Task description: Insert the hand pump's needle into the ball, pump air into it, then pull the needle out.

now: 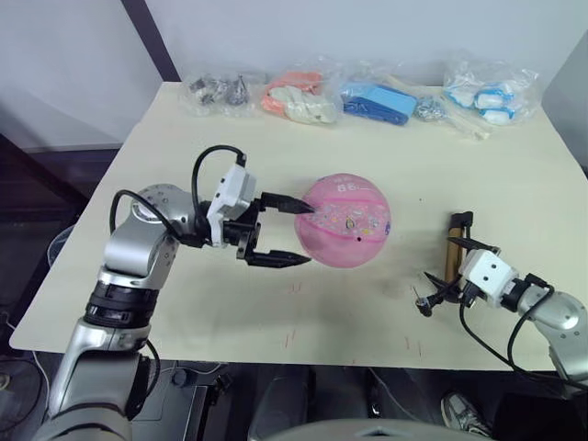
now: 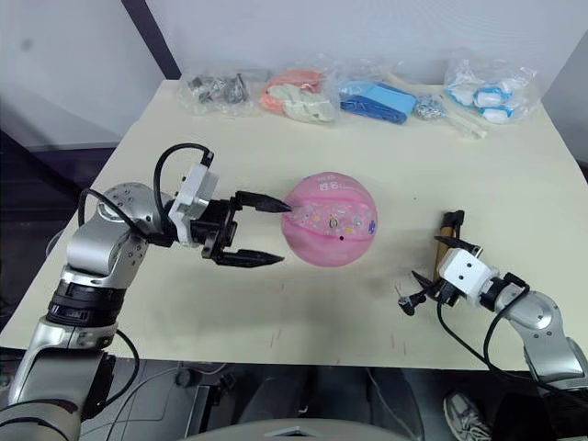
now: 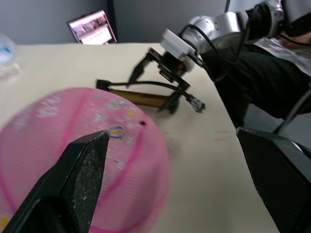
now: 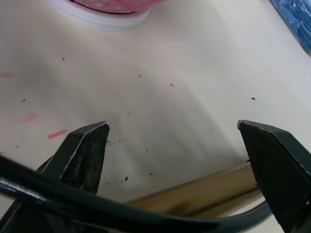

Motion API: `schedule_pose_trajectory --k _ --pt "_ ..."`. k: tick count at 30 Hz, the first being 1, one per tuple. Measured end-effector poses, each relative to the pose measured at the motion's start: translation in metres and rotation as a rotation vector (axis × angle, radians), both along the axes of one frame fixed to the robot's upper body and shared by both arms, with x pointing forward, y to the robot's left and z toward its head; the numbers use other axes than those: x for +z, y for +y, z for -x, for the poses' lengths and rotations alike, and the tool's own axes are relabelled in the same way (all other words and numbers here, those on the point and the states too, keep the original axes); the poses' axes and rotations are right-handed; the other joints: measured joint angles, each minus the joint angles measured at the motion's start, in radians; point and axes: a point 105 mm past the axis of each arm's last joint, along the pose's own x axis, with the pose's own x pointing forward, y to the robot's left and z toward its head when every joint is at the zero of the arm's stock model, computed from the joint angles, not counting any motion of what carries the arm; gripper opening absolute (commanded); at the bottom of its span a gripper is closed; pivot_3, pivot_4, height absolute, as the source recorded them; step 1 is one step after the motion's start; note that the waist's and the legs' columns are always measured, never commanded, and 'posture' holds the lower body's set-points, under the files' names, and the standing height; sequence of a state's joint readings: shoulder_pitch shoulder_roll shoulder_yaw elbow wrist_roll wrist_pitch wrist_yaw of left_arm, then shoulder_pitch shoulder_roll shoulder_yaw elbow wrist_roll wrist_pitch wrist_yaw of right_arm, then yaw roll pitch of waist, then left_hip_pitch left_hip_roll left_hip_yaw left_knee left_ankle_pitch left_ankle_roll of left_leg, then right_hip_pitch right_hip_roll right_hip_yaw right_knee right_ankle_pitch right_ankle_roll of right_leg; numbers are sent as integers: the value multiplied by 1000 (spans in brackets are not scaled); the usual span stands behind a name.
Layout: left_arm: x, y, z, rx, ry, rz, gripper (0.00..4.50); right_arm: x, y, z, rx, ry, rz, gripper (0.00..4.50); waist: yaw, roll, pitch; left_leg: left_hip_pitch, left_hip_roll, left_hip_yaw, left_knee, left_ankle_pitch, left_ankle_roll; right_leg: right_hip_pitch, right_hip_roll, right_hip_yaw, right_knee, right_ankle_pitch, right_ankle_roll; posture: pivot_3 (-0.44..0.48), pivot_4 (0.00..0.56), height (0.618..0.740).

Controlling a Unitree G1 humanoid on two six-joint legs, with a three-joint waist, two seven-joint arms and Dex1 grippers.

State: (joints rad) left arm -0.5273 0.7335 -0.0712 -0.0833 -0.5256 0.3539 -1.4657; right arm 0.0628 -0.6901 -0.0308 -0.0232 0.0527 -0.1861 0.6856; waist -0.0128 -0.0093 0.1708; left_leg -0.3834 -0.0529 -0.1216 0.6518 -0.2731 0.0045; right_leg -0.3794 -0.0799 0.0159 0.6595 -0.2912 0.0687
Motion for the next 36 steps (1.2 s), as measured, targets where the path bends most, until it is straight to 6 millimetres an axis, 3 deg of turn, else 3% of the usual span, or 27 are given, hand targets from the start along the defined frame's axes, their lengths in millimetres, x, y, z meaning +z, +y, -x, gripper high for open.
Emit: schedule_pose_trajectory --k 14,20,29,36 --pt "2 25 1 80 -10 21 4500 13 -26 17 -33 18 -150 4457 -2 0 0 1 0 1 1 0 0 0 0 1 3 0 0 0 150 740" --pt "-13 52 1 173 19 21 4500 11 -48 38 -70 85 -178 4457 -1 0 0 1 1 1 1 0 0 0 0 2 2 0 0 0 150 740" --pt "-36 85 0 326 32 4 4500 13 -63 57 -115 150 -258 4457 -2 1 0 3 2 2 1 -2 4 1 1 2 3 1 -2 0 150 740" --pt "-39 87 0 343 19 1 4500 8 -68 60 -101 191 -198 4457 0 1 0 3 2 2 1 -2 3 1 1 1 4 2 -2 0 150 740"
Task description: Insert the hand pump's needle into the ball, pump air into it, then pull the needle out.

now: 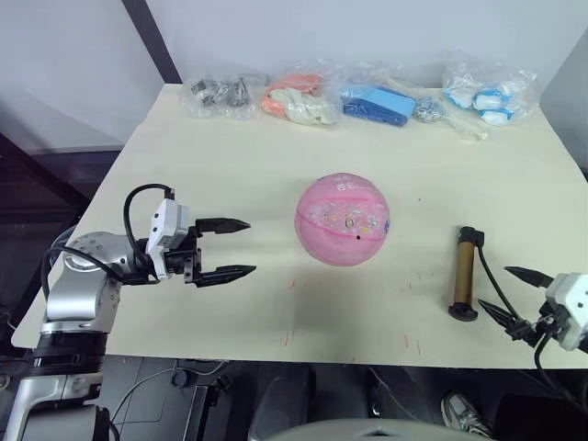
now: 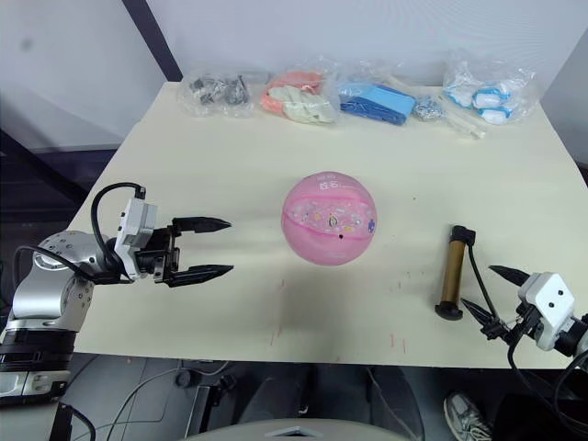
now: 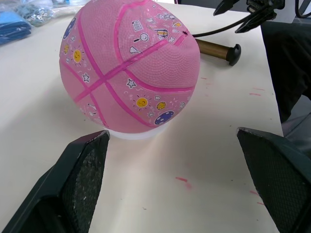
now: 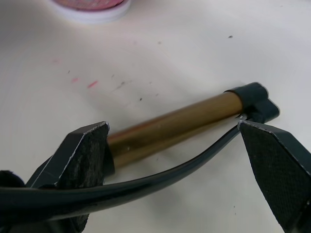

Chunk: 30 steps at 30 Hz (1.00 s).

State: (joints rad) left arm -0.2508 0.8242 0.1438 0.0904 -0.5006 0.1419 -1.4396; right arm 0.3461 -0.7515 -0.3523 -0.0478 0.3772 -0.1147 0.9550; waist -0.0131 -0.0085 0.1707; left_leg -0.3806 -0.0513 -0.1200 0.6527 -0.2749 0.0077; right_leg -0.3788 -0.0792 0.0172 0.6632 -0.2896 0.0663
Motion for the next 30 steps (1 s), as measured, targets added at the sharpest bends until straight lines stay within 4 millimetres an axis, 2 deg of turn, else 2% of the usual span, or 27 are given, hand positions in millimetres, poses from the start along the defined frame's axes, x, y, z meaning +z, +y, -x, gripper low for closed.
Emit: schedule_pose_trajectory --k 6,12,15,18,22,28,30 --pt "0 0 0 -1 -6 -1 4500 -17 -11 5 44 90 145 4457 -1 0 0 0 0 1 0 1 -1 0 0 1 0 0 0 0 150 740" --pt "-4 2 3 1 -1 -4 4500 -24 -33 4 60 119 360 4457 -2 1 0 1 0 3 0 1 -1 0 0 2 1 0 0 0 150 740" --pt "-5 3 3 3 -2 -6 4500 -21 -41 -1 58 93 438 4457 -3 1 0 1 0 4 1 1 -1 0 1 2 1 0 0 0 150 740" --pt "-9 7 2 15 2 -8 4500 -11 -58 -14 22 12 573 4457 -4 1 0 2 0 5 1 1 -1 0 1 3 1 0 0 0 150 740" --pt "-11 10 1 22 3 -7 4500 -3 -70 -22 -22 -84 660 4457 -4 1 0 1 1 5 1 2 -3 0 1 3 1 0 0 0 150 740" --pt "-14 15 -1 42 0 -11 4500 16 -78 -30 -88 -195 689 4457 -5 1 0 2 1 6 1 1 -2 0 1 4 1 0 0 0 150 740" --pt "-16 17 -1 53 2 -15 4500 22 -79 -31 -137 -217 630 4457 -5 1 0 2 1 6 1 1 -2 0 2 3 2 0 0 0 150 740"
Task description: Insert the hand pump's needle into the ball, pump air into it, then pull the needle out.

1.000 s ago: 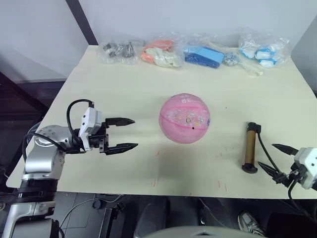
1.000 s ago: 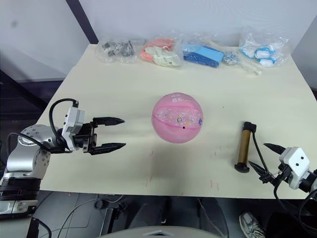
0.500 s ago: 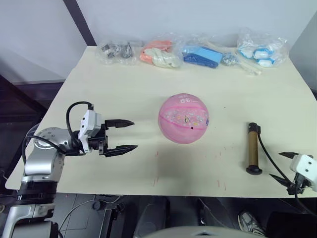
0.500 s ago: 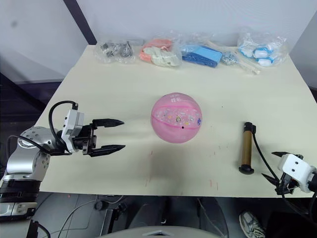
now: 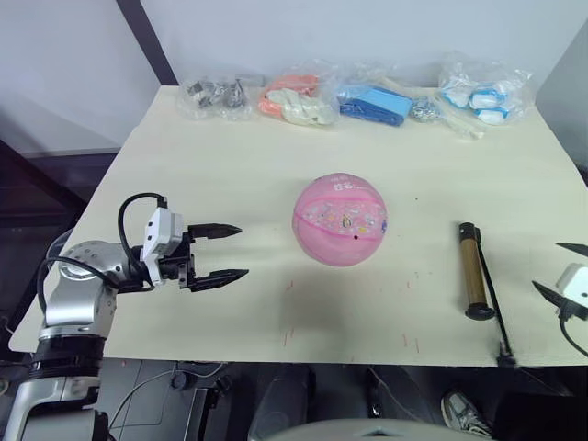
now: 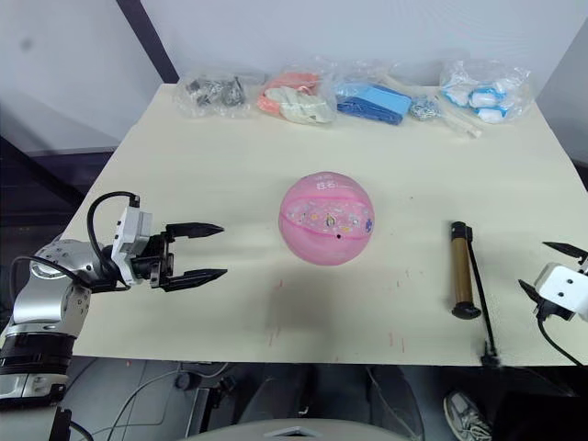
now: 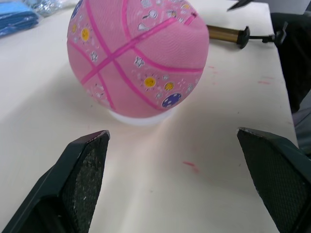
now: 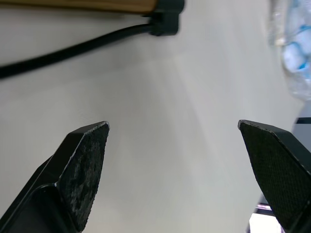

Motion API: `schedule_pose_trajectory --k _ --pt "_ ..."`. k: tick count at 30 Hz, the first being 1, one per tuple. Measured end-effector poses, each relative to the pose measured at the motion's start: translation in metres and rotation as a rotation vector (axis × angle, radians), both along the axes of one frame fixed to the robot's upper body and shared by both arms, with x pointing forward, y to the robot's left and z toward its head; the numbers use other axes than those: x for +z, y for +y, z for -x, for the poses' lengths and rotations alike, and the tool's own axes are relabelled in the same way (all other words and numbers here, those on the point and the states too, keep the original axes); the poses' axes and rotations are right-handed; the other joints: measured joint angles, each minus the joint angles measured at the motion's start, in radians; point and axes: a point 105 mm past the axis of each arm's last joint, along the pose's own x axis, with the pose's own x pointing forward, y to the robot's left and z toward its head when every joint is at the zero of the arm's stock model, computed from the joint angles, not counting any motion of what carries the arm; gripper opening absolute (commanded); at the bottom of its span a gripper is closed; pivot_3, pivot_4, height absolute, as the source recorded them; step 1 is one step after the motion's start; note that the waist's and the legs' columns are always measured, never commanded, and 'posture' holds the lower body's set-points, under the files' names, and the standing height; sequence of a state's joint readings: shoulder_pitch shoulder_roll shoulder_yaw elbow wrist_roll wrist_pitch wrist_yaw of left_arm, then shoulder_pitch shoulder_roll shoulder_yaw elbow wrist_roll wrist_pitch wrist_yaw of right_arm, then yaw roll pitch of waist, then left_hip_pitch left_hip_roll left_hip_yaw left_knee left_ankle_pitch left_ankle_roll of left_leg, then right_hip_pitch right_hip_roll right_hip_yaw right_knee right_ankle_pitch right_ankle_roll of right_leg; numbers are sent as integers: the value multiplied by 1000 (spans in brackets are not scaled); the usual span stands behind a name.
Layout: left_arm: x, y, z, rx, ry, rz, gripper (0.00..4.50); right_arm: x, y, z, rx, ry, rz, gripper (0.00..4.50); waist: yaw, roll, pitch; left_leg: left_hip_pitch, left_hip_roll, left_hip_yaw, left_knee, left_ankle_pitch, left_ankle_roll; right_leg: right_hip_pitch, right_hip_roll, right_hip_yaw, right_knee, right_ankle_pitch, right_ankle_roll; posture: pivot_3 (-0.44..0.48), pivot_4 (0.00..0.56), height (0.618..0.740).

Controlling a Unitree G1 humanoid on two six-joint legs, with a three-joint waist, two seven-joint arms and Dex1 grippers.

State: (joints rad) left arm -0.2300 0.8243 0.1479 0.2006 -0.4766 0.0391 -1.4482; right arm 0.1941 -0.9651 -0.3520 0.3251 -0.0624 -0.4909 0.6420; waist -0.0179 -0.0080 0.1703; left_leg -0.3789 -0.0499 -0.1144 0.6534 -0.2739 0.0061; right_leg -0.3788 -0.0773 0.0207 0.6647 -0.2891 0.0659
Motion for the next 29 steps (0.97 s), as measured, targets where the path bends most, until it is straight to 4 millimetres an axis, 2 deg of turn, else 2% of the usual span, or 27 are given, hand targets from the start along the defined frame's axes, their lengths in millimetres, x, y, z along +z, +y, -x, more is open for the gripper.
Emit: schedule_pose_trajectory --k 2,3,5,8,11,16,20,29 --pt "-1 2 -1 11 2 1 4500 4 4 -1 -29 -37 -127 4457 0 0 0 0 1 0 0 0 0 0 0 0 0 0 0 0 150 740" --pt "-1 4 -1 22 -1 4 4500 3 17 1 -17 -42 -291 4457 0 0 0 0 1 0 0 0 1 0 0 0 0 0 0 0 150 740" --pt "-1 5 -2 28 -5 3 4500 2 21 4 -13 -29 -357 4457 0 0 0 0 0 0 0 -1 2 0 -1 0 0 0 0 0 150 740" --pt "-4 12 -3 68 -10 -1 4500 1 36 16 9 35 -591 4457 2 0 0 0 0 -1 0 -2 3 1 -1 0 -1 0 0 0 150 740" --pt "-5 14 -4 89 -13 -3 4500 1 38 23 17 80 -672 4457 2 0 0 0 0 -1 0 -2 3 1 -1 0 0 0 0 0 150 740" --pt "-13 27 -3 196 12 6 4500 5 22 39 42 123 -779 4457 1 0 0 1 1 -1 0 -2 3 1 0 0 0 1 -1 0 150 740" --pt "-20 37 -2 272 37 8 4500 5 9 45 64 158 -790 4457 1 0 0 1 1 0 0 -2 3 1 0 0 0 1 -1 0 150 740" --pt "-32 47 0 347 45 -41 4500 -1 -2 52 125 196 -814 4457 2 1 -1 2 1 0 0 -2 3 1 0 0 1 2 -2 0 150 740"
